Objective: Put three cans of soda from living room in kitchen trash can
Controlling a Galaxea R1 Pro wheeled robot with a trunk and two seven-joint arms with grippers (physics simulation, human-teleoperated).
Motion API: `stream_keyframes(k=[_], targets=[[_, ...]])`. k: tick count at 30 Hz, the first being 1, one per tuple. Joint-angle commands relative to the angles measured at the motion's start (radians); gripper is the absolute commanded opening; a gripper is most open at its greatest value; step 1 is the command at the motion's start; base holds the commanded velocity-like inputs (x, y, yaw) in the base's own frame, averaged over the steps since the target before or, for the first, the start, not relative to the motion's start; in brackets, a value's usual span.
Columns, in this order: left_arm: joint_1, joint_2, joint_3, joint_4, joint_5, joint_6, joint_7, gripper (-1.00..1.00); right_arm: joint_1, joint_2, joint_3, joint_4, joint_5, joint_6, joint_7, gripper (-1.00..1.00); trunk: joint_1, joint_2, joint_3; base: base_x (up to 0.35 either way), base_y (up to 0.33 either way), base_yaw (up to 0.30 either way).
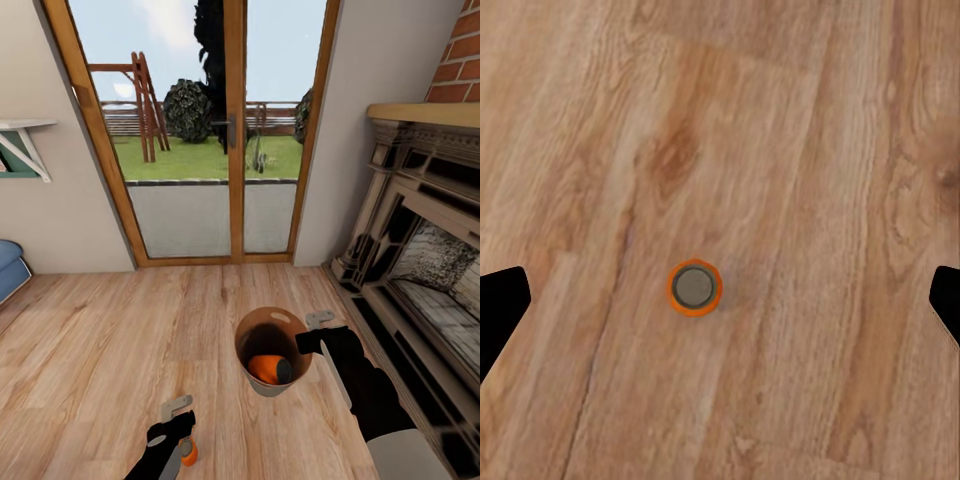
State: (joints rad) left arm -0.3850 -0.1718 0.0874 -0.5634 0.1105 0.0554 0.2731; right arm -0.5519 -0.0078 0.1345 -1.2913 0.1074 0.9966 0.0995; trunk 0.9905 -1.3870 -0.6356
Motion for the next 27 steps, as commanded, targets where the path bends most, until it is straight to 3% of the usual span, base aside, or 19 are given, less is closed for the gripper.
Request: stream_keyframes(k=[1,17,27], targets=[[0.0,0.0,0.0,0.0,0.0,0.0,0.0,1.0,0.0,0.0,0.0,0.0,-0.018,0.001,0.003,-1.0,0.0,0.0,0.0,0.238,0.0,0.0],[0.0,0.003,0.003,-0.001,0.0,0.0,-0.002,1.0,0.0,0.001,0.001,0.0,-0.018,0.001,0.003,-1.0,0.0,0.0,0.0,0.262,0.0,0.0],[0.0,0.003,0.004,-0.001,0.0,-0.002,-0.002,1.0,0.0,0.002,0.002,0.0,-0.018,0.001,0.003,-1.0,0.0,0.0,-0.003,0.07,0.0,0.0]])
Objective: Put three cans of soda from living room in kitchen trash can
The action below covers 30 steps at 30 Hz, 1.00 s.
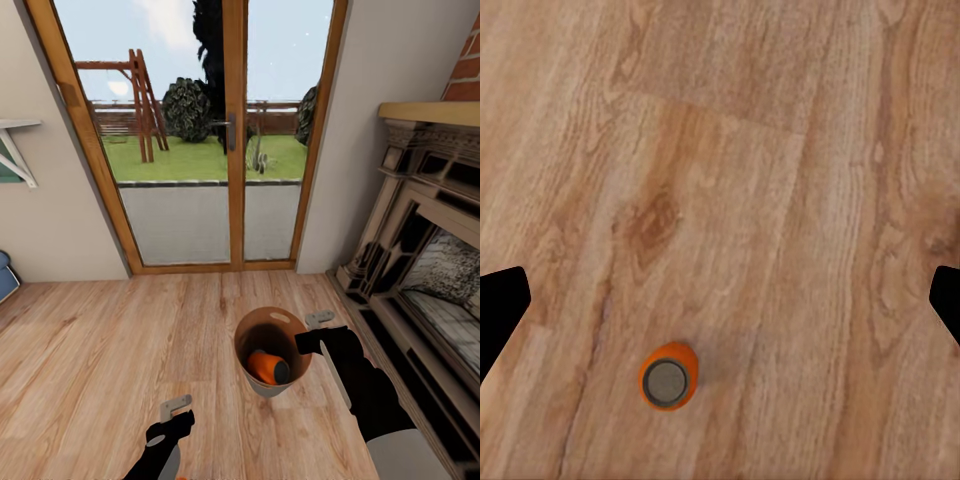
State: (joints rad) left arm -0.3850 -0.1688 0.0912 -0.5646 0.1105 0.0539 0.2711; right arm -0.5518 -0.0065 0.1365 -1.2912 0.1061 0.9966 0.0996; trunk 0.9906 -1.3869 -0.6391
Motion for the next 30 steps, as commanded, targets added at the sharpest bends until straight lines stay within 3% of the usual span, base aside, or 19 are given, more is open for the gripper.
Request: stream_keyframes(k=[1,30], targets=[[0.0,0.0,0.0,0.0,0.0,0.0,0.0,1.0,0.0,0.0,0.0,0.0,-0.017,0.0,0.003,-1.0,0.0,0.0,-0.001,0.011,0.0,0.0],[0.0,0.0,0.001,0.0,0.0,0.0,-0.001,1.0,0.0,0.0,0.002,0.0,-0.017,0.0,0.003,-1.0,0.0,0.0,-0.045,0.021,0.0,0.0]])
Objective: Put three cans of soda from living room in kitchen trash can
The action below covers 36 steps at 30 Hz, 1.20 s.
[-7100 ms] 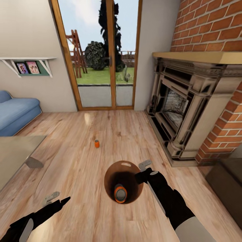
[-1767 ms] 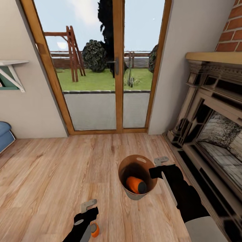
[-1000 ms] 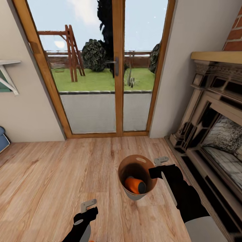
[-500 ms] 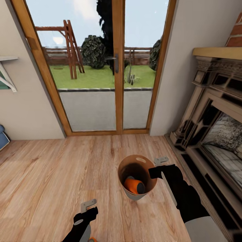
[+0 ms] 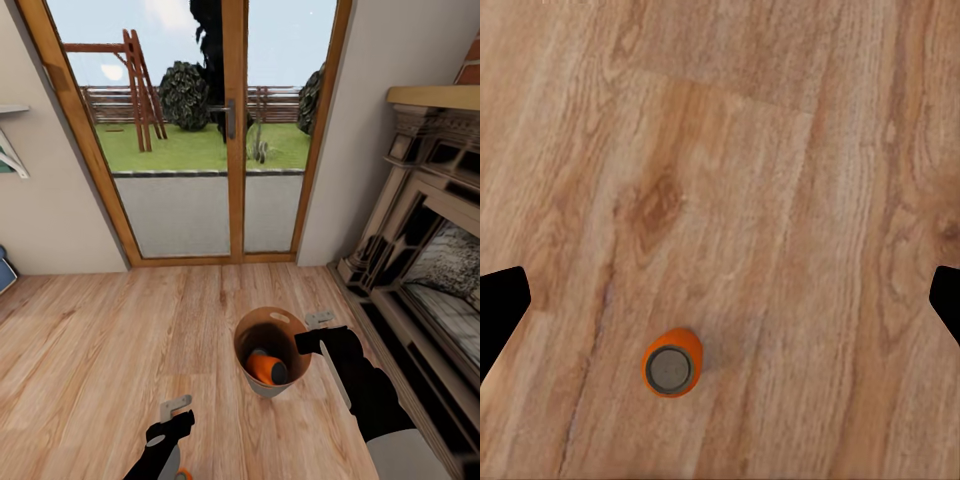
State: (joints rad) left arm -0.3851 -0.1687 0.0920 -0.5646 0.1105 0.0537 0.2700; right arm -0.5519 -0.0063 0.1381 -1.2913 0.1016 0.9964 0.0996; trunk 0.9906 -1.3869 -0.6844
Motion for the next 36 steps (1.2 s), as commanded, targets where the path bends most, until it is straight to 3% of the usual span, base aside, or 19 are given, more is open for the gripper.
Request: stream_keyframes(k=[1,21,36], targets=[[0.0,0.0,0.0,0.0,0.0,0.0,0.0,1.0,0.0,0.0,0.0,0.0,-0.013,0.0,0.003,-1.0,0.0,0.0,0.0,0.151,0.0,0.0],[0.0,0.001,0.0,0.0,0.0,0.0,0.0,1.0,0.0,0.0,0.001,0.0,-0.014,0.0,0.003,-1.0,0.0,0.0,-0.023,0.017,0.0,0.0],[0.0,0.011,0.0,0.0,0.001,0.0,-0.002,1.0,0.0,0.0,0.003,0.0,-0.014,-0.001,0.003,-1.0,0.0,0.0,-0.03,0.122,0.04,0.0]])
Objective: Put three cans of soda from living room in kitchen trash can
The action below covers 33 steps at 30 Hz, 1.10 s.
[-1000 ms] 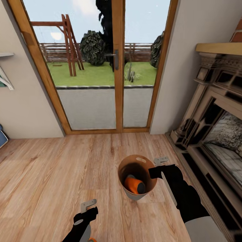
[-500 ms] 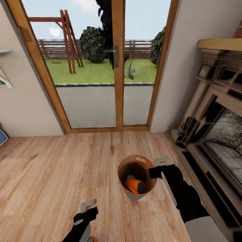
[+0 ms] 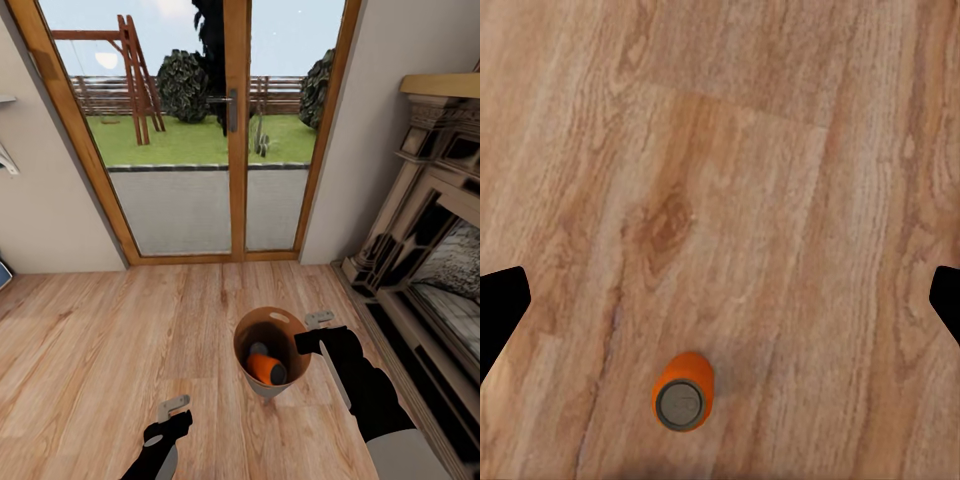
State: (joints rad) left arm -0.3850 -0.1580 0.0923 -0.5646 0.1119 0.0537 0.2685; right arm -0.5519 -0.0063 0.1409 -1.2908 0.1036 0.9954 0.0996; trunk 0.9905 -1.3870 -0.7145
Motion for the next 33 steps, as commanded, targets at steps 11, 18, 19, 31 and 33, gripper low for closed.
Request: stream_keyframes(k=[11,18,19,31,33], targets=[[0.0,0.0,0.0,0.0,0.0,0.0,0.0,1.0,0.0,0.0,0.0,0.0,-0.016,0.001,0.003,-1.0,0.0,0.0,0.0,0.005,0.001,0.0],[0.0,0.0,0.0,0.0,0.0,0.0,0.0,1.0,0.0,0.0,0.0,0.0,-0.016,0.001,0.003,-1.0,0.027,-0.049,-0.022,0.0,0.0,0.0],[0.0,0.0,0.0,0.0,0.0,0.0,0.0,1.0,0.0,0.0,0.0,-0.001,-0.016,0.001,0.003,-1.0,0.031,-0.056,-0.025,0.0,0.0,0.0],[0.0,0.001,0.0,0.001,0.0,0.0,0.0,1.0,0.0,0.0,0.001,-0.001,-0.016,0.001,0.003,-1.0,0.077,-0.14,-0.076,0.0,0.0,0.0],[0.0,0.001,0.0,0.001,0.0,0.0,0.0,1.0,0.0,0.0,0.001,-0.001,-0.016,0.001,0.003,-1.0,0.084,-0.154,-0.085,0.0,0.0,0.0]])
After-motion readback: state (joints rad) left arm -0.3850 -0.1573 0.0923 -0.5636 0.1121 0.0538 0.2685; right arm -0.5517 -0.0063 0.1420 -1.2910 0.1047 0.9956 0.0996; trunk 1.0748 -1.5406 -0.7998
